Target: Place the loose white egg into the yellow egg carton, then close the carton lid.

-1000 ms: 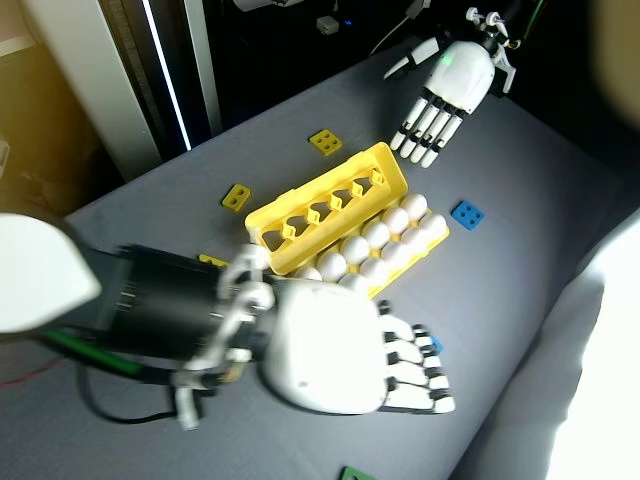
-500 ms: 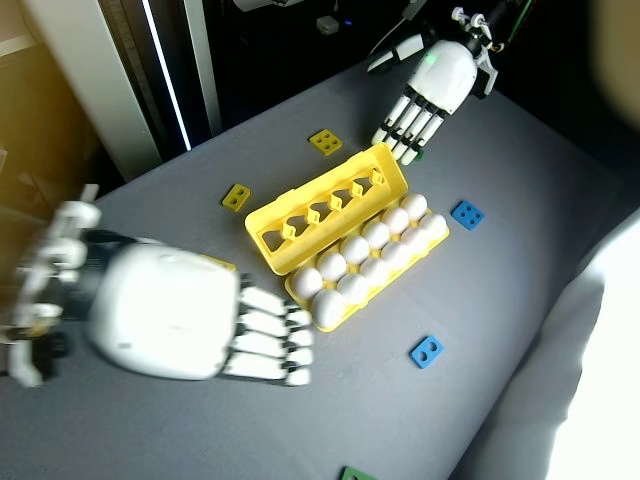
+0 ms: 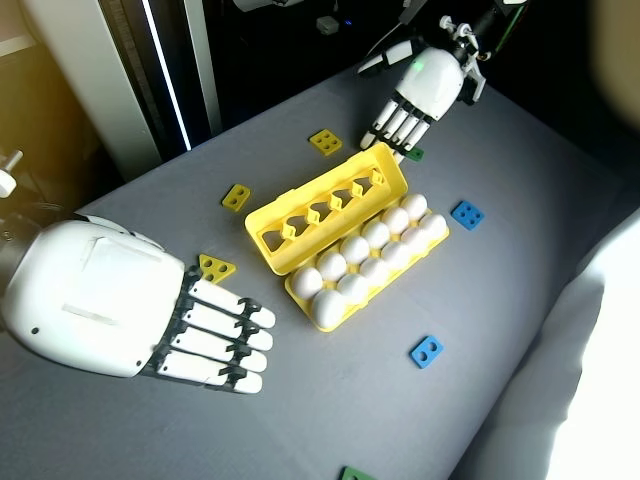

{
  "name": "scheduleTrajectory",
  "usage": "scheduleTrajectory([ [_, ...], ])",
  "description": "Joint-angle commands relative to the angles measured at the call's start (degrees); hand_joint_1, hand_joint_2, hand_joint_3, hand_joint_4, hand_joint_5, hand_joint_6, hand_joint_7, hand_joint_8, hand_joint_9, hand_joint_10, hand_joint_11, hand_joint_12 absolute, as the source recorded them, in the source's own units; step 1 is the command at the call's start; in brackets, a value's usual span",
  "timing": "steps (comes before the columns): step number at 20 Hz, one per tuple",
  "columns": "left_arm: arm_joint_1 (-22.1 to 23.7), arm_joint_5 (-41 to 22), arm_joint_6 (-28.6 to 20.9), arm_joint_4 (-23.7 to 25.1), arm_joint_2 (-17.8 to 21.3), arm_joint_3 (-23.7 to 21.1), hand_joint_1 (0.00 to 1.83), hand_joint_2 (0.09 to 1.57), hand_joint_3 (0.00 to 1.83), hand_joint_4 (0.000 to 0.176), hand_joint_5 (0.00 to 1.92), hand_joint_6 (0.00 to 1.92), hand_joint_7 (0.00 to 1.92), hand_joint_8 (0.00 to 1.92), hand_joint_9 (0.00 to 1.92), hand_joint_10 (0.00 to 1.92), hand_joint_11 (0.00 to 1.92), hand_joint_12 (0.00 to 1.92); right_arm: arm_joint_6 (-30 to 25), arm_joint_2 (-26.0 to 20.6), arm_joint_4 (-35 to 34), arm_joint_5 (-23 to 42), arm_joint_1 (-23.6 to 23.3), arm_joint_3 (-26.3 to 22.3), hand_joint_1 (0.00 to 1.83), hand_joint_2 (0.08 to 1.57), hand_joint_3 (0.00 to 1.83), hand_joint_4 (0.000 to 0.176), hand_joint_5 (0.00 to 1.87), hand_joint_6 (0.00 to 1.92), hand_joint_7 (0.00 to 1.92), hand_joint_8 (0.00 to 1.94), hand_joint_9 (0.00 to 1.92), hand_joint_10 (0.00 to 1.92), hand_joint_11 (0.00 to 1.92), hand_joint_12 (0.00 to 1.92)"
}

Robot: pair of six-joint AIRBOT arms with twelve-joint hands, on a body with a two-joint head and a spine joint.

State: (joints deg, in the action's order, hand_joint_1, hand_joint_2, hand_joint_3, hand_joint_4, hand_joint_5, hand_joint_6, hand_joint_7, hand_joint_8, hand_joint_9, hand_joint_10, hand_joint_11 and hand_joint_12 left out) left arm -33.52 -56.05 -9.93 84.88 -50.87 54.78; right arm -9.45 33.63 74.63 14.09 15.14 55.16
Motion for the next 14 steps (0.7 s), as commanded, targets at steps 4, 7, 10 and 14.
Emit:
scheduleTrajectory([
  [4,0.9,-2.1,-0.1,-3.6,-0.1,-0.4,0.00,1.09,0.01,0.000,0.07,0.00,0.04,0.00,0.02,0.00,0.00,0.05,-0.4,-1.3,-1.2,0.6,0.0,-0.8,0.57,0.90,0.00,0.000,0.02,0.00,0.01,0.00,0.00,0.00,0.00,0.01],
  [7,2.0,-2.0,-0.2,-3.7,-0.8,-0.4,0.00,1.14,0.00,0.000,0.10,0.01,0.07,0.01,0.05,0.01,0.00,0.13,-0.4,-1.3,-1.2,0.4,0.0,-0.8,0.59,0.91,0.01,0.000,0.02,0.00,0.00,0.00,0.00,0.00,0.00,0.00],
  [10,2.2,-1.8,-0.3,-3.7,-1.2,-0.6,0.00,1.14,0.00,0.000,0.08,0.00,0.06,0.00,0.05,0.00,0.00,0.11,-0.3,-1.3,-1.2,0.4,0.0,-0.8,0.60,0.91,0.00,0.000,0.01,0.00,0.00,0.00,0.00,0.00,0.00,0.00],
  [14,2.6,-1.6,-0.4,-3.7,-1.3,-1.7,0.00,1.13,0.00,0.000,0.12,0.00,0.08,0.00,0.06,0.00,0.00,0.16,-0.1,-1.2,-1.2,0.4,0.0,-0.8,0.61,0.91,0.00,0.000,0.02,0.00,0.00,0.00,0.00,0.00,0.00,0.00],
])
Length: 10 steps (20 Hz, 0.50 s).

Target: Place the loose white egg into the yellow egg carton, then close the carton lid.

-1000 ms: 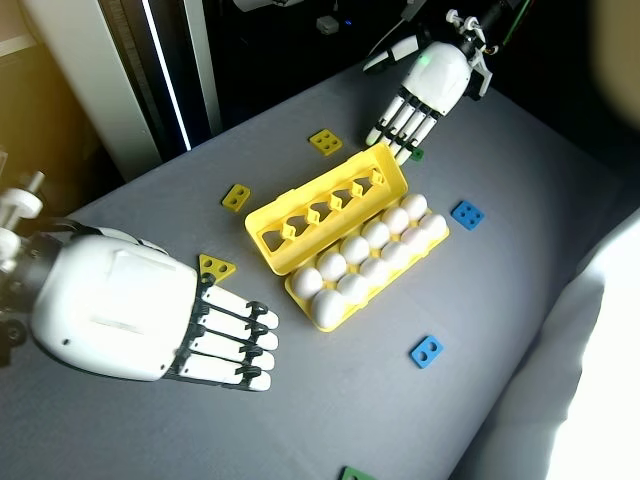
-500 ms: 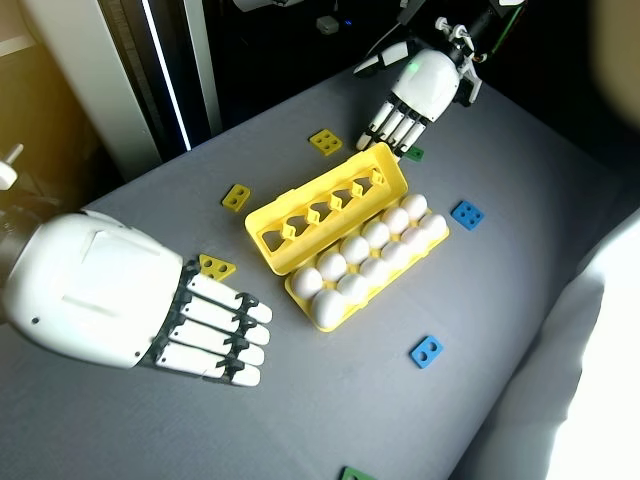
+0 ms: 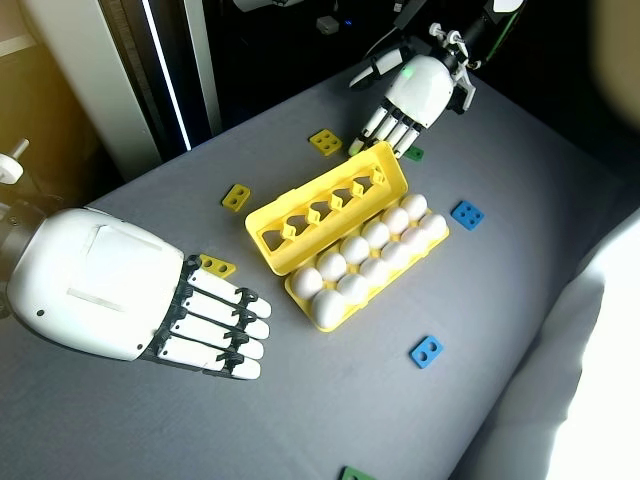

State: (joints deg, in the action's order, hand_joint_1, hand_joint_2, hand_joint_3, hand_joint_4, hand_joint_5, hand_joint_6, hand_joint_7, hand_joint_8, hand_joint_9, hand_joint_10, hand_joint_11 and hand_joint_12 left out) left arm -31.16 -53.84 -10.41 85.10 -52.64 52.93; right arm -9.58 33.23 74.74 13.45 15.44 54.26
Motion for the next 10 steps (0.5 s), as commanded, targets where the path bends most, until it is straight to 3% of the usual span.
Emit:
scheduleTrajectory([
  [1,0.9,-3.8,-0.2,-3.9,0.5,0.0,0.00,1.10,0.00,0.000,0.15,0.00,0.12,0.00,0.11,0.00,0.00,0.25,0.0,-0.8,-1.3,1.1,-0.3,0.1,0.59,0.91,0.00,0.000,0.01,0.00,0.00,0.00,0.00,0.00,0.00,0.00],
  [3,2.0,-3.8,-0.7,-4.0,0.5,0.2,0.00,1.07,0.00,0.000,0.08,0.00,0.04,0.00,0.03,0.00,0.00,0.07,0.1,-0.8,-1.3,1.1,-0.3,0.0,0.62,0.90,0.00,0.000,0.03,0.00,0.00,0.00,0.00,0.00,0.00,0.00],
  [10,7.5,-3.7,-2.3,-6.9,-1.2,4.0,0.00,1.05,0.01,0.000,0.08,0.01,0.04,0.01,0.04,0.00,0.00,0.12,0.3,-0.8,-1.2,1.1,-0.2,0.0,0.62,0.90,0.00,0.000,0.03,0.00,0.00,0.00,0.00,0.00,0.00,0.00],
])
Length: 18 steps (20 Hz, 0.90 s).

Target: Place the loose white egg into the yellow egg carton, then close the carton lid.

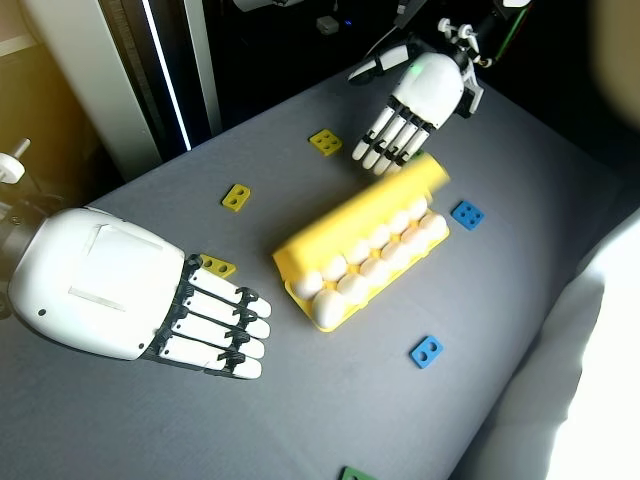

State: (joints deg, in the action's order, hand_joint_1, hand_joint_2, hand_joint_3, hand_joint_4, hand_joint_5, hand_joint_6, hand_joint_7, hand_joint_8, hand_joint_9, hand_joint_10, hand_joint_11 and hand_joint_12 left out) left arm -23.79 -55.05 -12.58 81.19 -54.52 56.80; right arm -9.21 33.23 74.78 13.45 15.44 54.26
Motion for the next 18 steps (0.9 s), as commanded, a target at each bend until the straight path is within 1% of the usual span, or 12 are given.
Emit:
scheduleTrajectory([
  [1,0.2,-2.1,-0.1,-3.0,0.3,0.8,0.00,1.06,0.01,0.000,0.05,0.00,0.01,0.00,0.01,0.00,0.00,0.03,-0.1,-0.8,-1.3,1.1,-0.2,0.0,0.59,0.91,0.00,0.000,0.03,0.00,0.00,0.00,0.00,0.00,0.00,0.00],
  [3,-0.3,-1.3,0.1,-2.9,-0.7,1.9,0.00,1.04,0.00,0.000,0.03,0.00,0.00,0.00,0.00,0.00,0.00,0.00,0.0,-0.8,-1.3,1.2,-0.2,0.0,0.53,0.92,0.00,0.000,0.03,0.00,0.00,0.00,0.00,0.00,0.00,0.00],
  [5,-0.7,-1.3,0.2,-2.9,-1.1,2.5,0.00,1.04,0.00,0.000,0.02,0.00,0.00,0.00,0.00,0.00,0.00,0.00,0.0,-0.8,-1.3,1.3,-0.2,0.0,0.51,0.92,0.01,0.000,0.03,0.00,0.00,0.00,0.00,0.00,0.00,0.00],
  [7,-0.9,-1.0,0.3,-2.9,-1.3,2.9,0.00,1.00,0.00,0.000,0.00,0.00,0.00,0.00,0.00,0.00,0.00,0.00,0.1,-0.8,-1.3,1.3,-0.2,0.0,0.51,0.92,0.01,0.000,0.03,0.00,0.00,0.00,0.00,0.00,0.00,0.00],
  [8,-0.9,-0.9,0.3,-2.9,-1.3,3.1,0.00,0.97,0.00,0.000,0.00,0.00,0.00,0.00,0.00,0.00,0.00,0.00,0.2,-0.8,-1.3,1.4,-0.2,0.0,0.55,0.91,0.00,0.000,0.04,0.01,0.01,0.00,0.00,0.00,0.00,0.00],
  [9,-0.7,-0.9,0.3,-2.9,-1.3,3.1,0.00,1.00,0.00,0.000,0.00,0.00,0.00,0.00,0.00,0.00,0.00,0.00,0.3,-0.8,-1.2,1.4,-0.2,0.0,0.53,0.91,0.00,0.000,0.03,0.00,0.00,0.00,0.00,0.00,0.00,0.00],
  [12,-0.4,-1.2,0.3,-3.0,-1.0,3.1,0.00,1.00,0.00,0.000,0.00,0.00,0.00,0.00,0.00,0.00,0.00,0.00,0.3,-0.8,-1.2,1.4,-0.2,0.0,0.53,0.92,0.00,0.000,0.02,0.00,0.00,0.00,0.00,0.00,0.00,0.00],
  [13,-0.3,-1.6,0.2,-3.3,-0.7,2.9,0.00,1.00,0.00,0.000,0.00,0.00,0.00,0.00,0.00,0.00,0.00,0.00,0.3,-0.8,-1.2,1.4,-0.2,0.0,0.55,0.90,0.00,0.000,0.04,0.01,0.01,0.01,0.00,0.00,0.00,0.00],
  [16,0.8,-3.0,0.2,-5.1,1.0,1.9,0.00,1.00,0.00,0.000,0.00,0.00,0.00,0.00,0.00,0.00,0.00,0.00,0.3,-0.8,-1.2,1.5,-0.1,0.0,0.56,0.91,0.00,0.000,0.04,0.01,0.01,0.00,0.00,0.00,0.00,0.00],
  [17,1.4,-4.0,0.2,-5.7,2.0,1.4,0.00,0.97,0.00,0.000,0.00,0.00,0.00,0.00,0.00,0.00,0.00,0.00,0.3,-0.8,-1.2,1.5,-0.1,0.0,0.61,0.90,0.00,0.000,0.03,0.00,0.01,0.00,0.00,0.00,0.00,0.00],
  [18,1.7,-4.5,0.2,-5.9,2.5,1.3,0.00,0.96,0.00,0.000,0.00,0.00,0.00,0.00,0.00,0.00,0.00,0.00,0.3,-0.8,-1.2,1.5,-0.1,0.0,0.58,0.90,0.00,0.000,0.01,0.00,0.00,0.00,0.00,0.00,0.00,0.00],
])
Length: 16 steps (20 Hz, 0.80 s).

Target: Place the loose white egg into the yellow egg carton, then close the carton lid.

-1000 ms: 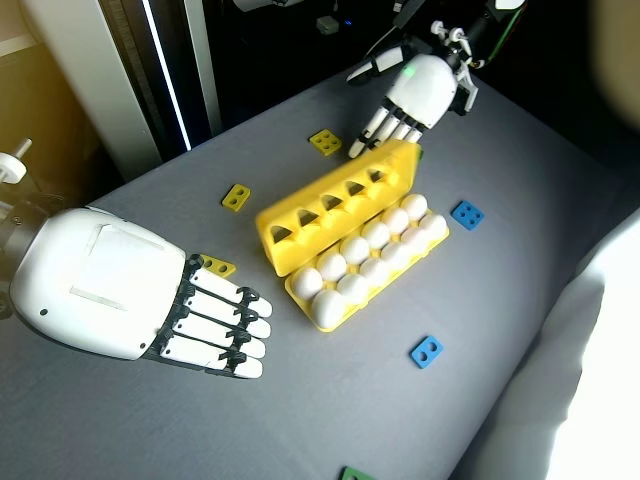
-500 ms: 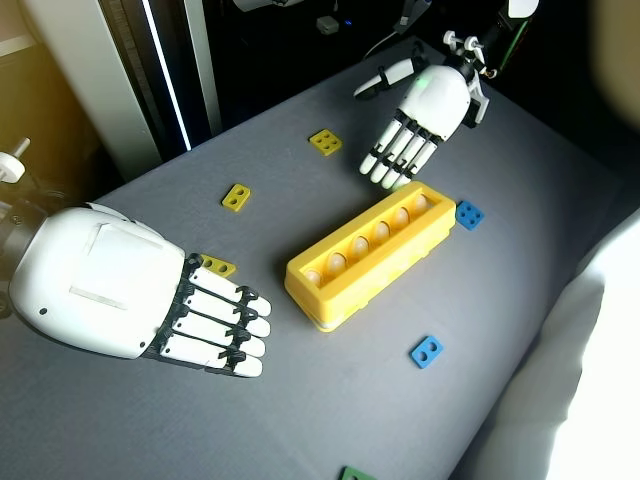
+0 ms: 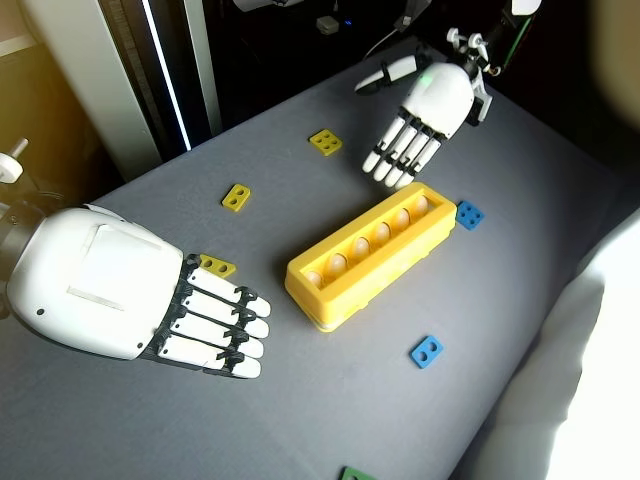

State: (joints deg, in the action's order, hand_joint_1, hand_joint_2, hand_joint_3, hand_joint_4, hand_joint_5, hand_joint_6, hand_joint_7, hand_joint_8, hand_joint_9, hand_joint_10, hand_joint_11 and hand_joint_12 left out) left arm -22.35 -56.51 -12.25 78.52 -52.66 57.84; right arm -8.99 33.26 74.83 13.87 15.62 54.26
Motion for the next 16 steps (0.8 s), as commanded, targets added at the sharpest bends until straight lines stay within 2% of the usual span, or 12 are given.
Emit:
scheduleTrajectory([
  [1,0.5,-3.8,-0.2,-3.6,1.4,0.1,0.00,0.95,0.00,0.000,0.00,0.00,0.00,0.00,0.00,0.00,0.00,0.00,0.1,-0.8,-1.3,1.1,-0.3,0.0,0.58,0.89,0.00,0.000,0.00,0.00,0.00,0.00,0.00,0.00,0.00,0.00],
  [3,1.2,-5.6,-0.1,-3.7,3.0,0.1,0.00,0.99,0.00,0.000,0.00,0.00,0.00,0.00,0.00,0.00,0.00,0.00,0.1,-0.8,-1.3,1.1,-0.3,0.0,0.56,0.88,0.00,0.000,0.01,0.00,0.00,0.00,0.00,0.00,0.00,0.00],
  [4,1.5,-6.4,0.4,-3.7,4.0,0.1,0.00,0.99,0.00,0.000,0.00,0.00,0.00,0.00,0.00,0.00,0.00,0.00,0.1,-0.8,-1.3,1.1,-0.3,0.0,0.64,0.86,0.00,0.000,0.04,0.02,0.02,0.01,0.00,0.00,0.00,0.00],
  [6,1.6,-8.1,1.2,-3.6,6.0,0.1,0.00,1.03,0.00,0.000,0.00,0.00,0.00,0.00,0.00,0.00,0.00,0.00,0.1,-0.8,-1.3,1.1,-0.3,0.0,0.58,0.90,0.00,0.000,0.05,0.01,0.02,0.01,0.00,0.00,0.00,0.00],
  [14,1.5,-13.5,3.4,-1.6,12.2,0.0,0.00,0.98,0.00,0.000,0.00,0.00,0.00,0.00,0.00,0.00,0.00,0.00,0.1,-0.8,-1.3,1.1,-0.2,-0.1,0.60,0.88,0.00,0.000,0.06,0.01,0.02,0.01,0.00,0.00,0.00,0.00],
  [16,1.4,-14.4,3.9,-1.6,13.7,-0.3,0.00,1.01,0.00,0.000,0.00,0.00,0.00,0.00,0.00,0.00,0.00,0.00,0.1,-0.9,-1.3,1.2,-0.2,-0.1,0.61,0.88,0.00,0.000,0.07,0.01,0.03,0.01,0.00,0.00,0.00,0.00],
])
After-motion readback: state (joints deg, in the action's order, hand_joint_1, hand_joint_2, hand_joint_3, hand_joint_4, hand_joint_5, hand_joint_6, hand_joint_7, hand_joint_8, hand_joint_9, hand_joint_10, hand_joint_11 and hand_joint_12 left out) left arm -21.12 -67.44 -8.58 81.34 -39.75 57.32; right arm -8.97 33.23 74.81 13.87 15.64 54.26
